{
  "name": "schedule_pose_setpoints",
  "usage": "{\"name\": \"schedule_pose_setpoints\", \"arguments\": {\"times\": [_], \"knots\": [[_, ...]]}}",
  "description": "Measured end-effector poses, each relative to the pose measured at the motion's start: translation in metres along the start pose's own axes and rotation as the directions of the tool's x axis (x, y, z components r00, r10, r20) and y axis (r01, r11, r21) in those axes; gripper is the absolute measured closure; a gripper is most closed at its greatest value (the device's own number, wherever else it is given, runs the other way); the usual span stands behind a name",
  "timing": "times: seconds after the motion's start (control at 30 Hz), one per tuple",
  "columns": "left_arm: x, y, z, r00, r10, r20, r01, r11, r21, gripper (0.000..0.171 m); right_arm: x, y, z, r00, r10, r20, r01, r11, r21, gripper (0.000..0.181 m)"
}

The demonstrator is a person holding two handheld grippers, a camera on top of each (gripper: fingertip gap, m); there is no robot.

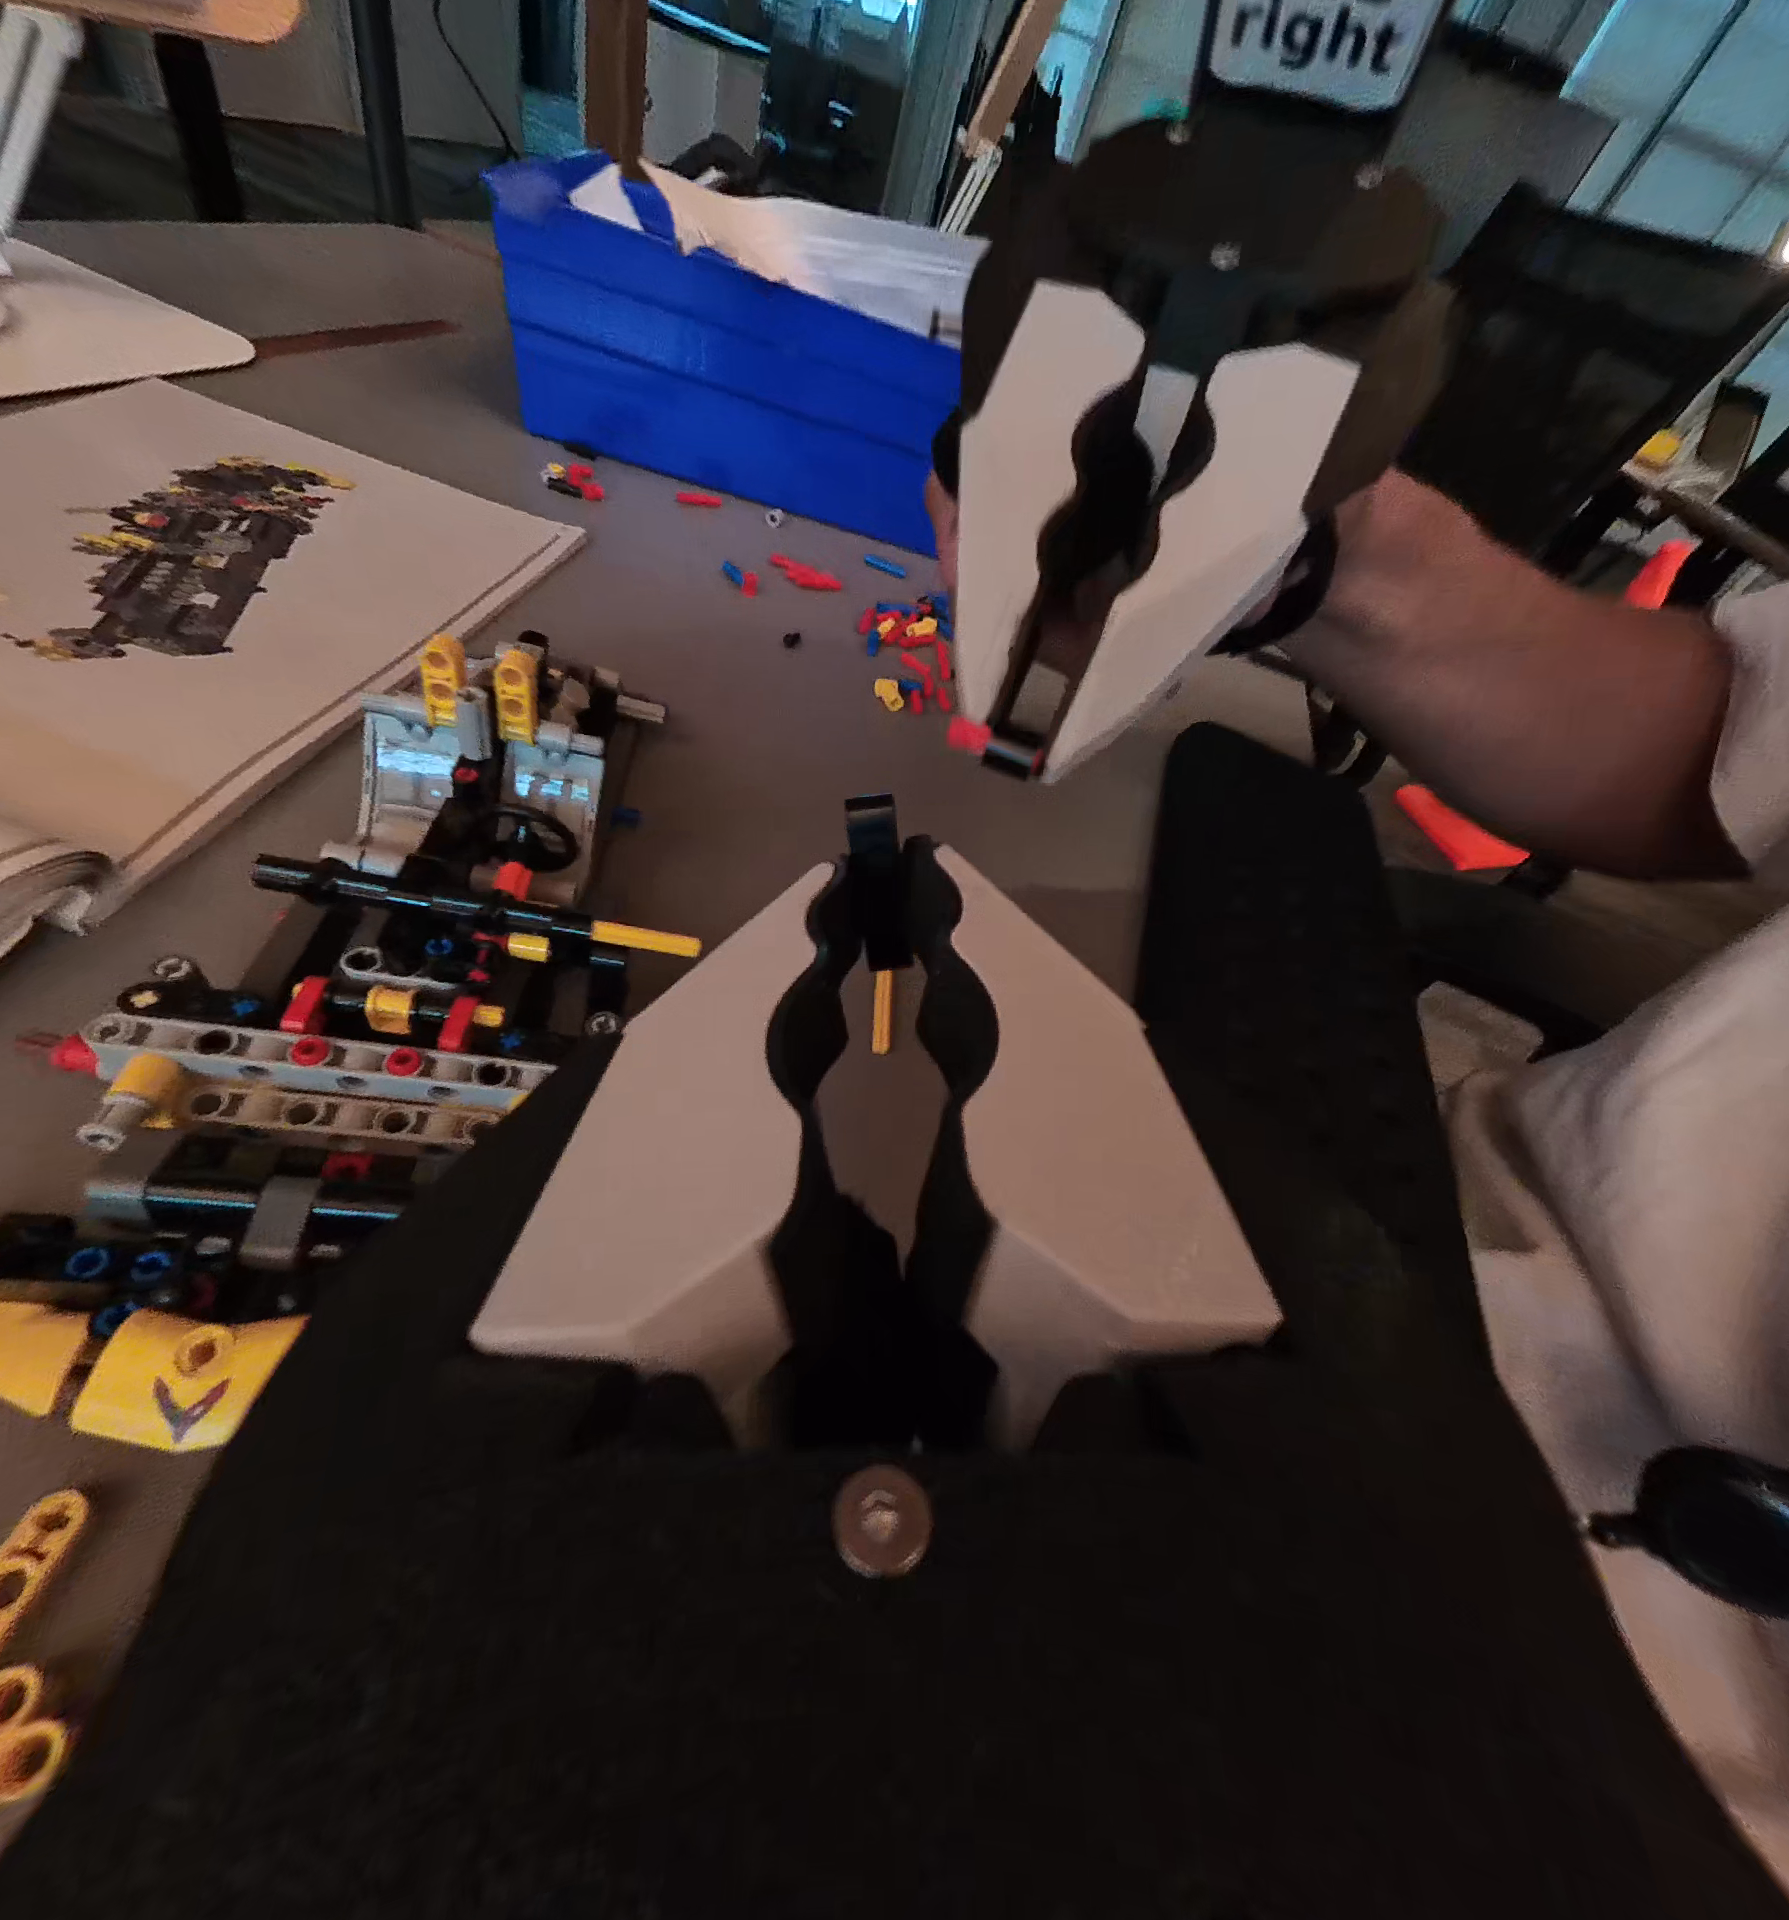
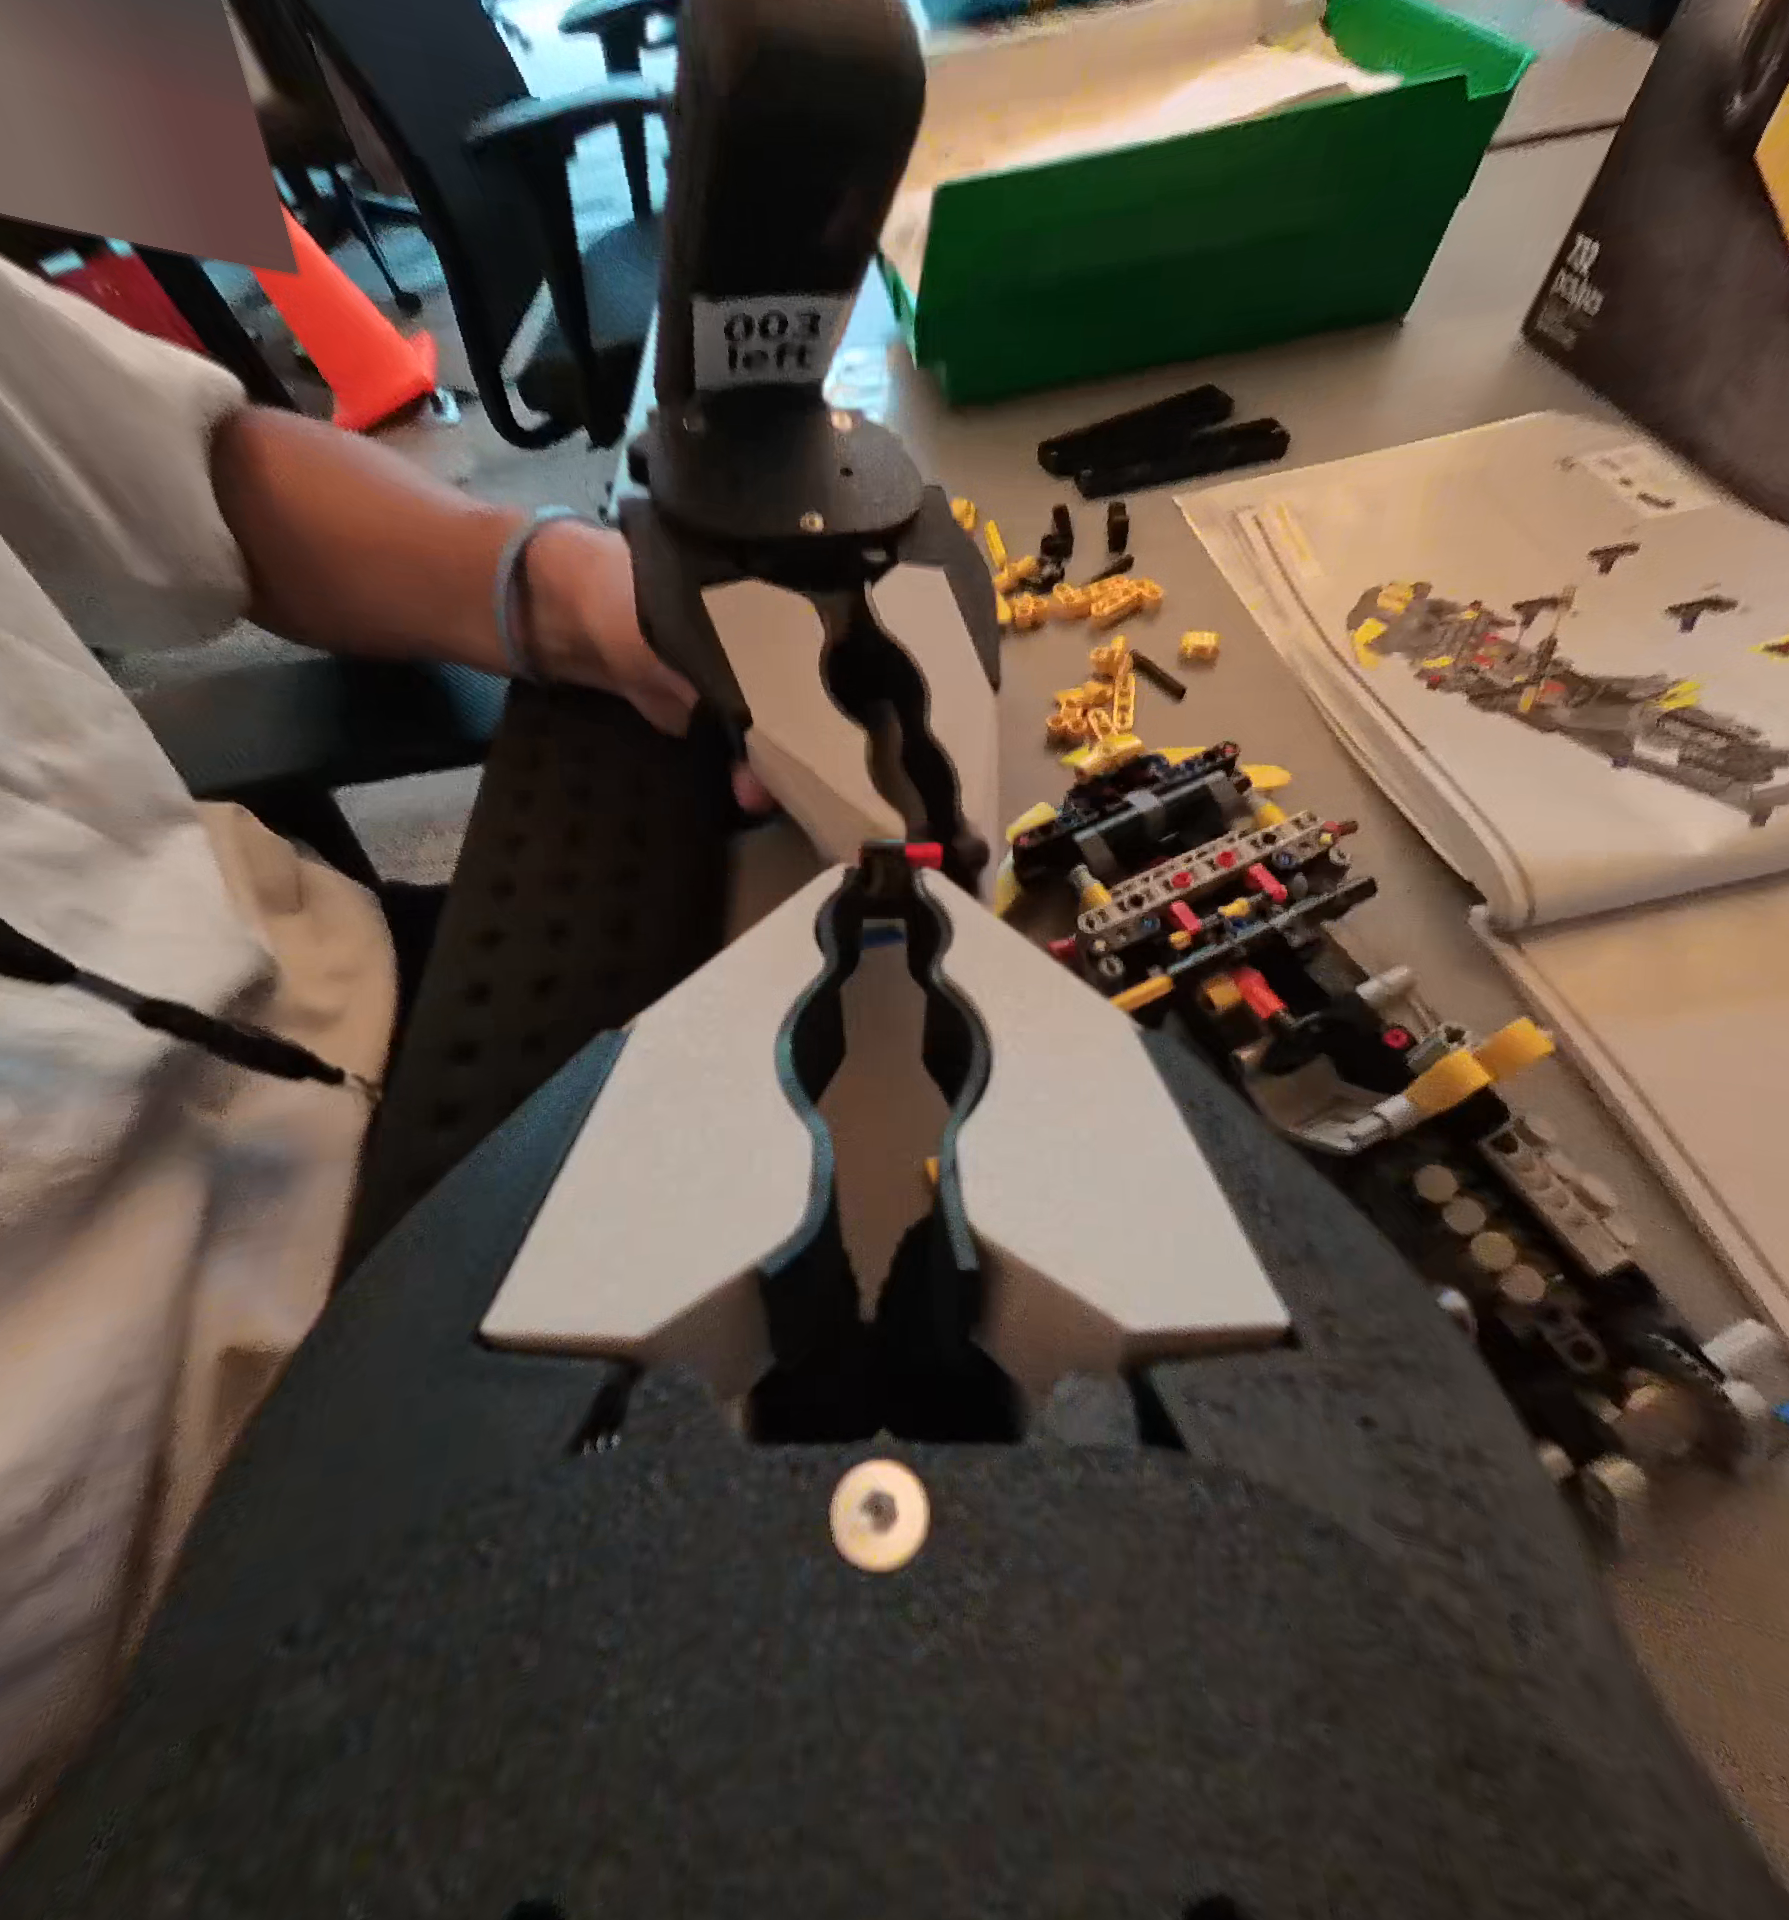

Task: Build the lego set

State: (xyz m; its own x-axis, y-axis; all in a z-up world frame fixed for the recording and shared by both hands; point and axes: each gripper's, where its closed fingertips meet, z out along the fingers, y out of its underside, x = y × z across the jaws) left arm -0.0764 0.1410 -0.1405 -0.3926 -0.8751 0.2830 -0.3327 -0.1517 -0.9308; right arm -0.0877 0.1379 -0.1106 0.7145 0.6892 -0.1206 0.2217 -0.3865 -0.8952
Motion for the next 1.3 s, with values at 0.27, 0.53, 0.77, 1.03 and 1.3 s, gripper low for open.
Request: {"name": "schedule_pose_setpoints", "arguments": {"times": [0.27,0.53,0.77,1.03,1.3], "knots": [[0.000,0.008,0.002,0.998,0.054,0.033,-0.052,0.997,-0.056,0.166,0.012,0.036,-0.005,0.940,-0.321,-0.119,0.222,0.836,-0.501,0.174],[0.006,0.013,0.009,0.991,0.124,0.045,-0.119,0.988,-0.097,0.166,0.019,0.048,0.001,0.747,-0.661,0.073,0.432,0.399,-0.809,0.174],[0.005,0.010,0.007,0.993,0.110,0.048,-0.106,0.991,-0.083,0.166,0.010,0.036,0.005,0.749,-0.658,0.074,0.484,0.467,-0.740,0.174],[-0.003,0.019,0.009,0.991,0.103,0.083,-0.091,0.987,-0.134,0.166,0.012,0.042,0.013,0.922,-0.387,-0.002,0.333,0.797,-0.504,0.174],[0.002,0.002,-0.005,0.997,-0.064,-0.034,0.064,0.998,-0.012,0.166,0.007,-0.011,0.001,0.997,-0.066,0.031,0.066,0.998,0.012,0.174]]}}
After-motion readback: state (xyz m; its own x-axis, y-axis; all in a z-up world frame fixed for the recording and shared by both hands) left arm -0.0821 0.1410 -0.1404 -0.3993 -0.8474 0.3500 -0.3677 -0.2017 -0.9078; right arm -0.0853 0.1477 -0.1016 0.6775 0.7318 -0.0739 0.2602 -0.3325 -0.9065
